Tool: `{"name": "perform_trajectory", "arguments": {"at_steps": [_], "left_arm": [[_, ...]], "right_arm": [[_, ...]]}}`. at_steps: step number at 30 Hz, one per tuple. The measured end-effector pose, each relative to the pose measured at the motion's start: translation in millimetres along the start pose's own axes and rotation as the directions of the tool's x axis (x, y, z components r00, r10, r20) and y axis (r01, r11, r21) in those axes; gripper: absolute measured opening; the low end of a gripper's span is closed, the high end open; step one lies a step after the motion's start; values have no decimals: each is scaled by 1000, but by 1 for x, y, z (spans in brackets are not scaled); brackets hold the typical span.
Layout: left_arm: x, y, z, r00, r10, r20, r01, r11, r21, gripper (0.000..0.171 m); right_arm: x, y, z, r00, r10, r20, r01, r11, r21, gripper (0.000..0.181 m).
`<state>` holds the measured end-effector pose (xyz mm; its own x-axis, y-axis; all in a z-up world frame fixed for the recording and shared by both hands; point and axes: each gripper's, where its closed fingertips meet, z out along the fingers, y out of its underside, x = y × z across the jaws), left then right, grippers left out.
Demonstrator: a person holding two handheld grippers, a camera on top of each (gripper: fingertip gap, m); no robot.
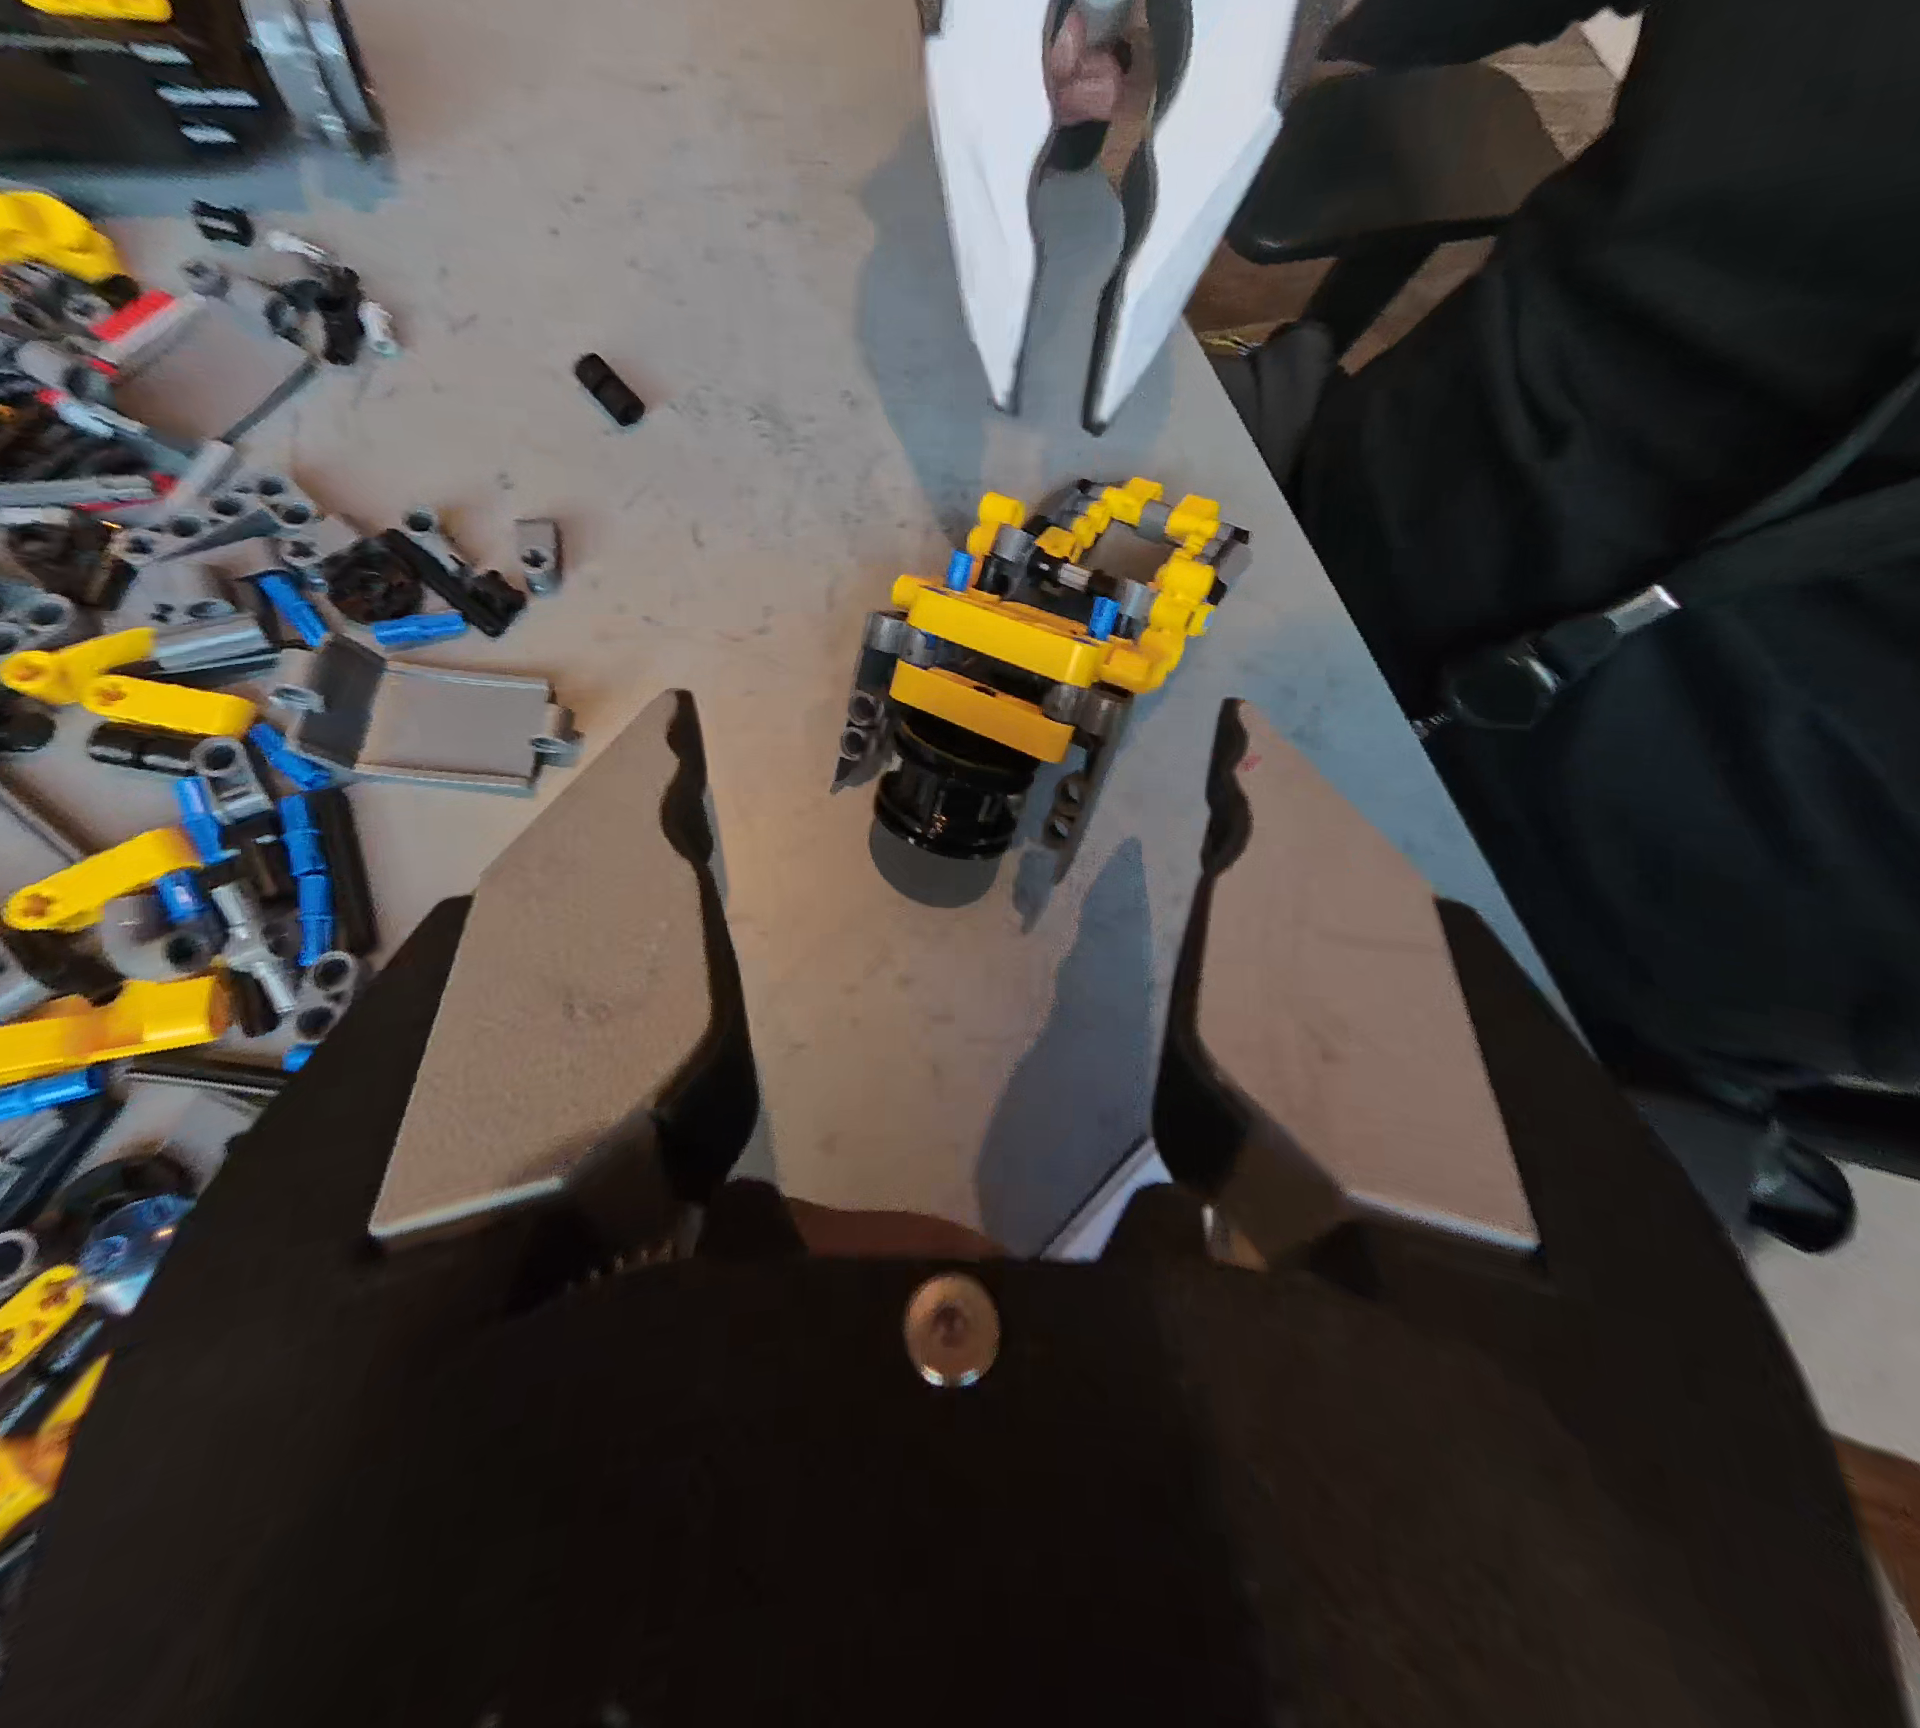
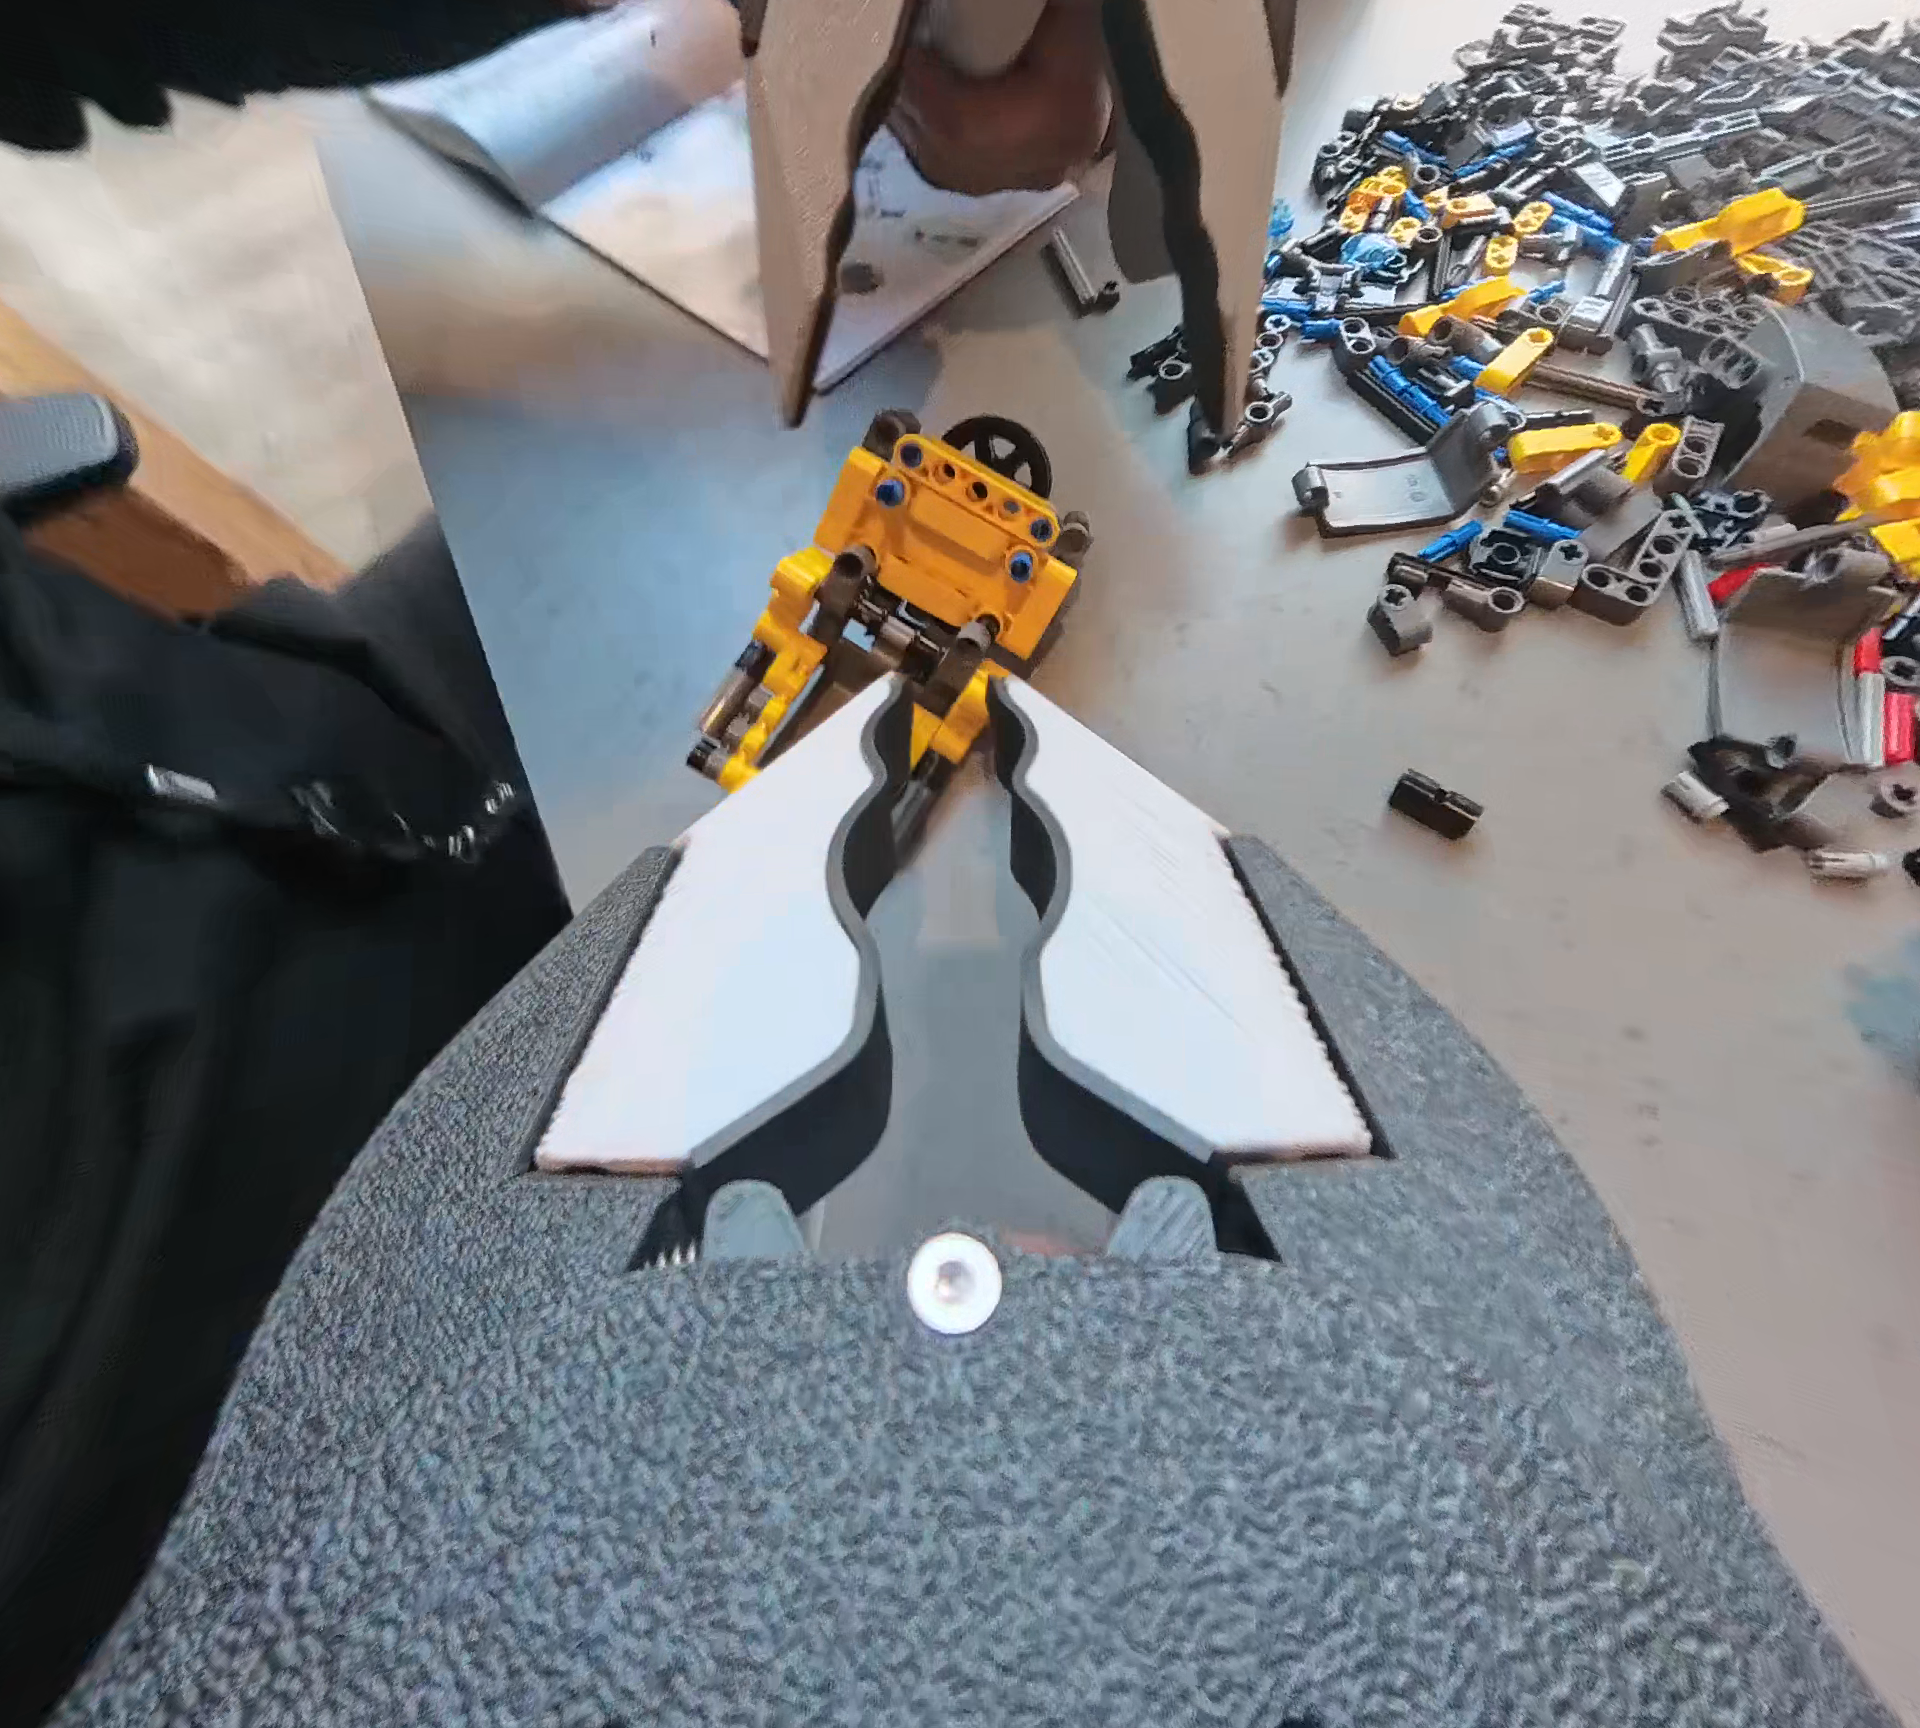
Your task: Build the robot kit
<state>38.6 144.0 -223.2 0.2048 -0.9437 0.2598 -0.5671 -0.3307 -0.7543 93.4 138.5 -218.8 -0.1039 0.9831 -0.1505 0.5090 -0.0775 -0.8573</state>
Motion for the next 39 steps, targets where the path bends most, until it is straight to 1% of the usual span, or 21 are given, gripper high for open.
{"name": "perform_trajectory", "arguments": {"at_steps": [2,5,6,8,9,11,13,16,19,21,26,30,33,39], "left_arm": [[4,8,3,999,-5,-39,4,999,-39,99],[4,21,16,999,27,-39,-30,994,-102,96],[4,23,20,999,35,-39,-40,993,-115,92],[9,20,23,997,56,-52,-61,994,-89,74],[10,18,23,997,60,-56,-64,995,-74,68],[12,17,23,997,50,-54,-52,997,-49,62],[16,17,23,998,30,-59,-32,999,-24,62],[19,15,22,999,25,-40,-25,1000,7,66],[25,12,21,999,32,-24,-31,999,39,61],[25,12,22,999,36,1,-36,999,35,58],[26,13,24,996,42,74,-44,998,34,57],[32,14,25,991,62,118,-67,997,41,57],[38,16,25,987,88,134,-94,995,39,57],[41,18,21,961,153,229,-166,985,37,56]], "right_arm": [[5,-5,2,998,36,-44,-35,999,31,14],[-2,-5,12,992,126,-1,-126,992,33,15],[-2,-3,15,989,149,-3,-149,989,24,14],[3,-3,15,983,180,-35,-179,983,33,12],[4,-4,14,981,191,-34,-189,981,46,6],[3,-3,15,981,191,-37,-189,981,33,9],[3,3,18,983,176,-55,-176,984,-6,13],[-3,6,22,985,171,-29,-172,984,-41,13],[-4,7,24,984,176,-19,-177,983,-47,11],[-6,7,25,985,172,-14,-172,983,-56,6],[-7,7,25,992,125,-33,-127,990,-64,7],[-14,7,26,988,152,26,-149,986,-70,7],[-21,8,27,987,144,75,-138,987,-86,6],[-23,5,30,999,45,22,-43,994,-100,5]]}}
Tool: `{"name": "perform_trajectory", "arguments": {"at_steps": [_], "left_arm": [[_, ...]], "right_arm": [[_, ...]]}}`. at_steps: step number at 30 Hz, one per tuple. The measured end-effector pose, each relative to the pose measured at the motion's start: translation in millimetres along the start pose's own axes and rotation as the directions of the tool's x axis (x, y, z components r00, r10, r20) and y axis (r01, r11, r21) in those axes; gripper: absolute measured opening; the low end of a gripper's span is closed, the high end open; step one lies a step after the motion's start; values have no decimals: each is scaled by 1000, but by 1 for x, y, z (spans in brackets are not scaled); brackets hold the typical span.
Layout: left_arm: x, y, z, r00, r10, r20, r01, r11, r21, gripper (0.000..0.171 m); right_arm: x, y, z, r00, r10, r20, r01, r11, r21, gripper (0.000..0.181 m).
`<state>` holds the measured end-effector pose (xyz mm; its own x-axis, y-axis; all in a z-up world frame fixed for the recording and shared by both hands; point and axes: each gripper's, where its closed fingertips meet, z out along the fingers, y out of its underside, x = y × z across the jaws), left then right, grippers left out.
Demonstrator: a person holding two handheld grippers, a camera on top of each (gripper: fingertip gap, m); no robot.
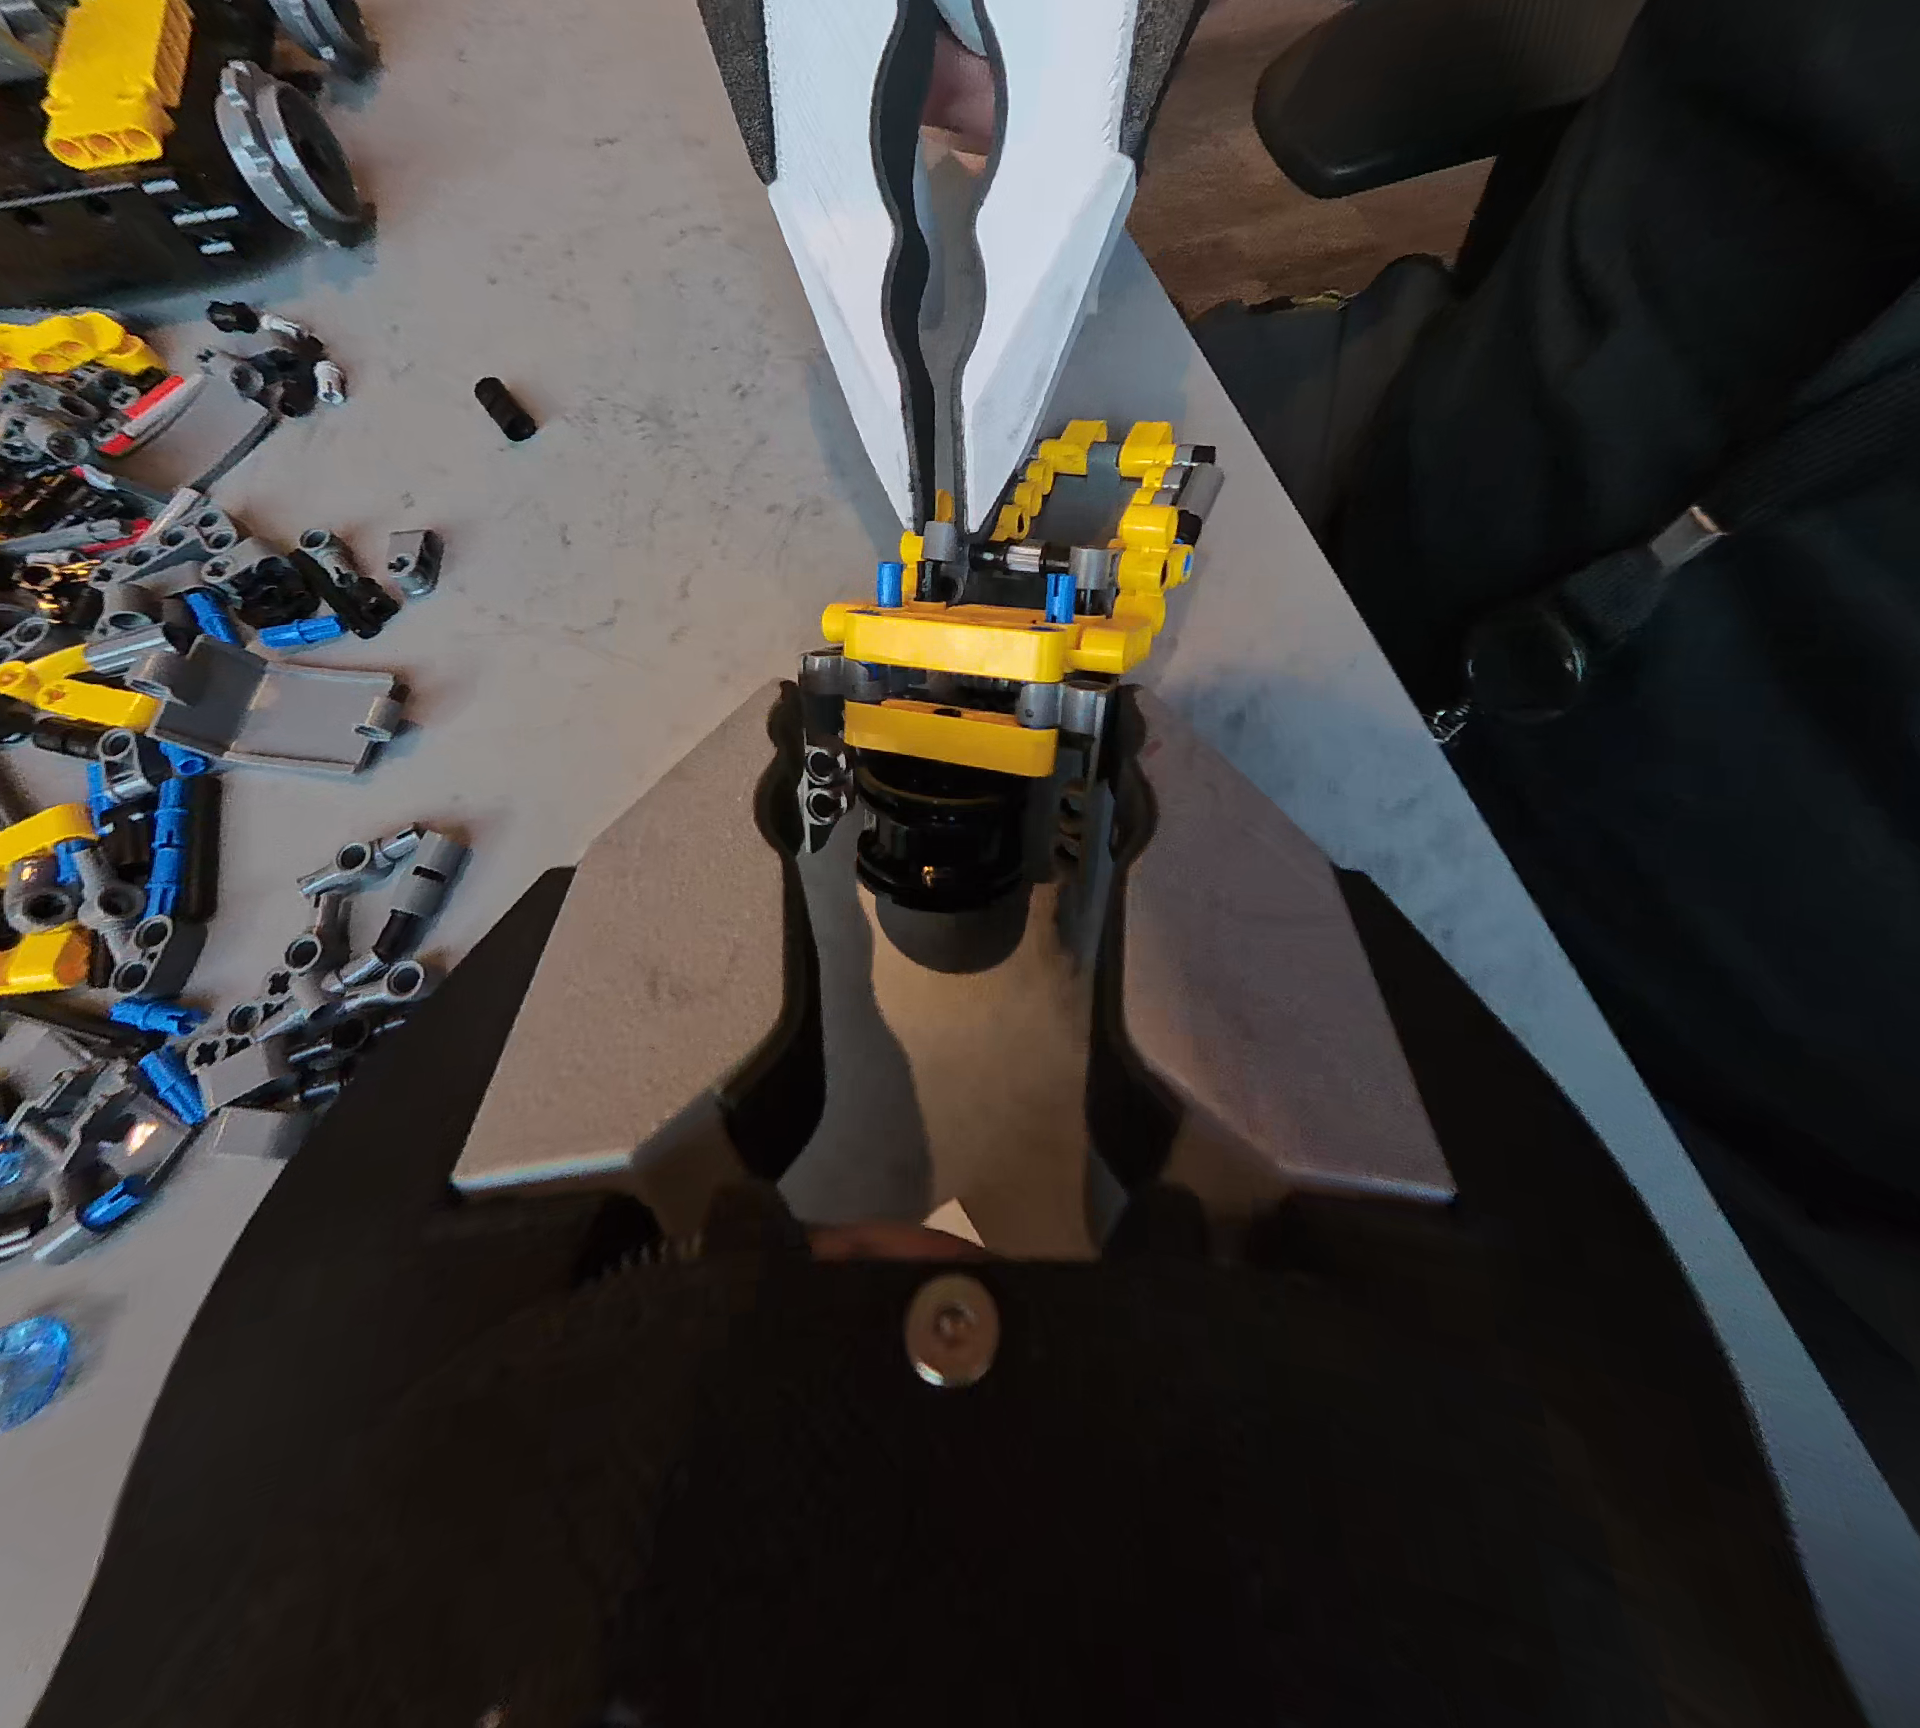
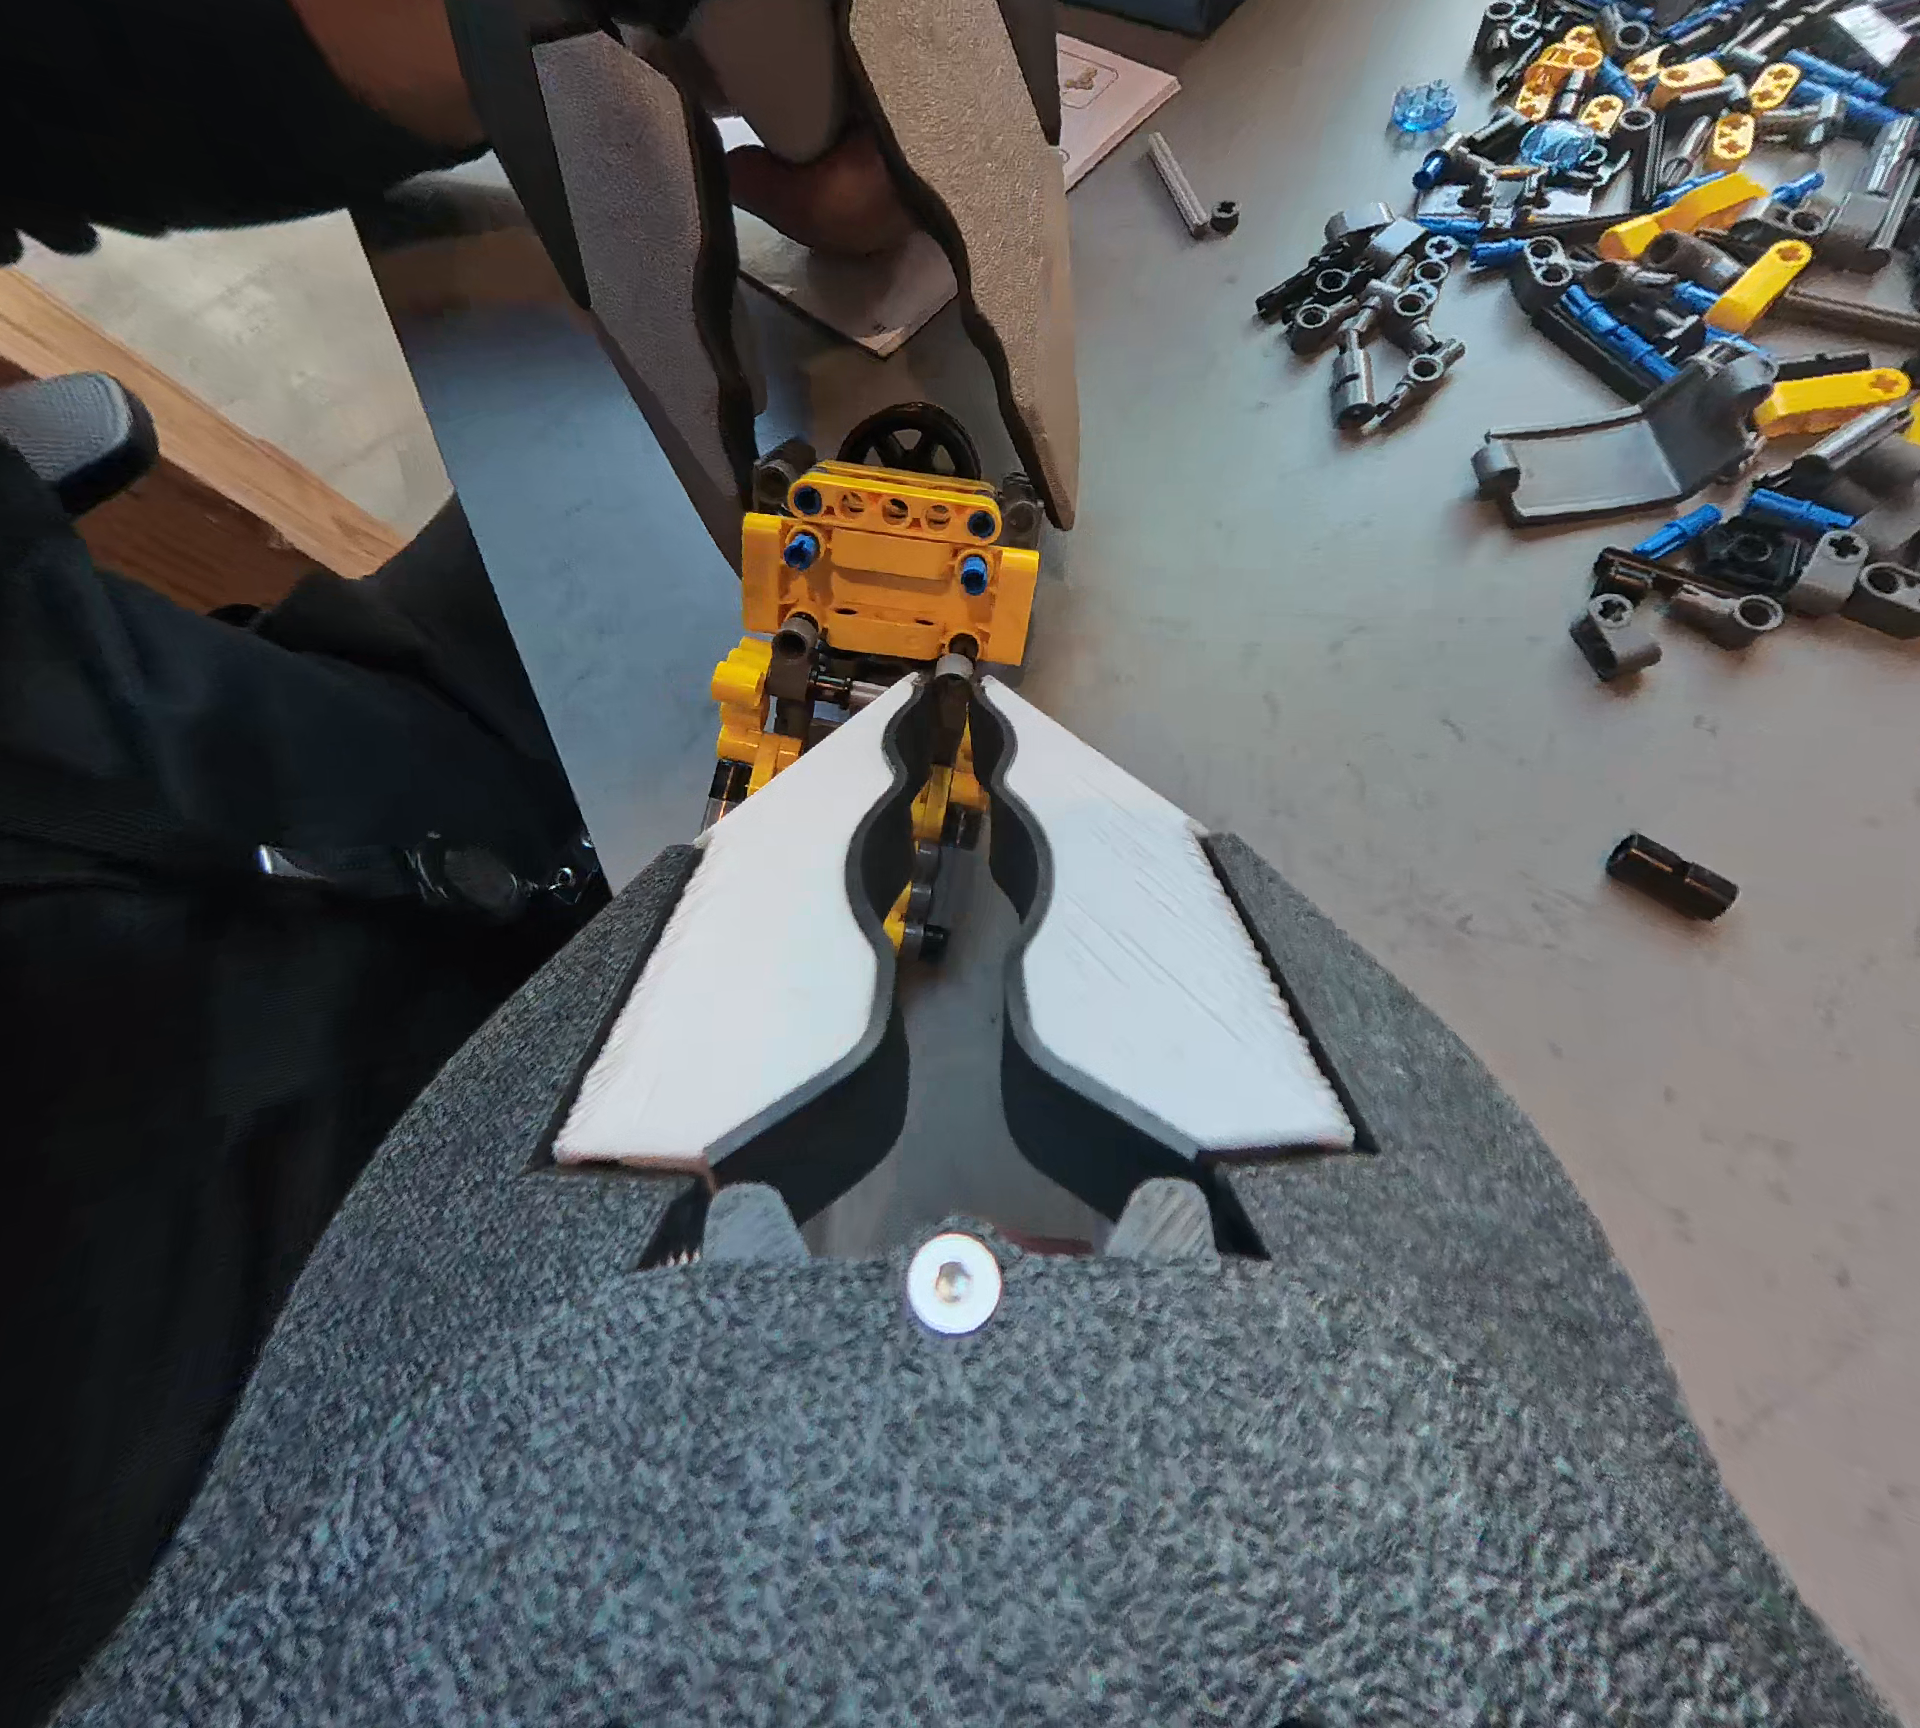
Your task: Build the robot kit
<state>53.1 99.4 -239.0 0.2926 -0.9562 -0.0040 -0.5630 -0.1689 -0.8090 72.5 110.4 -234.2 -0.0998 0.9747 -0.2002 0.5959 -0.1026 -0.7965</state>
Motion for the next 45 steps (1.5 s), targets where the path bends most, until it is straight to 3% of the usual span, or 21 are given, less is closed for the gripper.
{"name": "perform_trajectory", "arguments": {"at_steps": [9,19,45], "left_arm": [[2,1,-3,996,63,58,-63,998,3,56],[5,2,-4,991,110,71,-111,994,7,56],[4,1,-4,988,124,93,-125,992,6,56]], "right_arm": [[1,-2,2,998,-32,-49,32,999,7,5],[-4,-3,2,997,-64,52,63,998,26,5],[-5,-5,2,993,-107,59,104,994,42,5]]}}
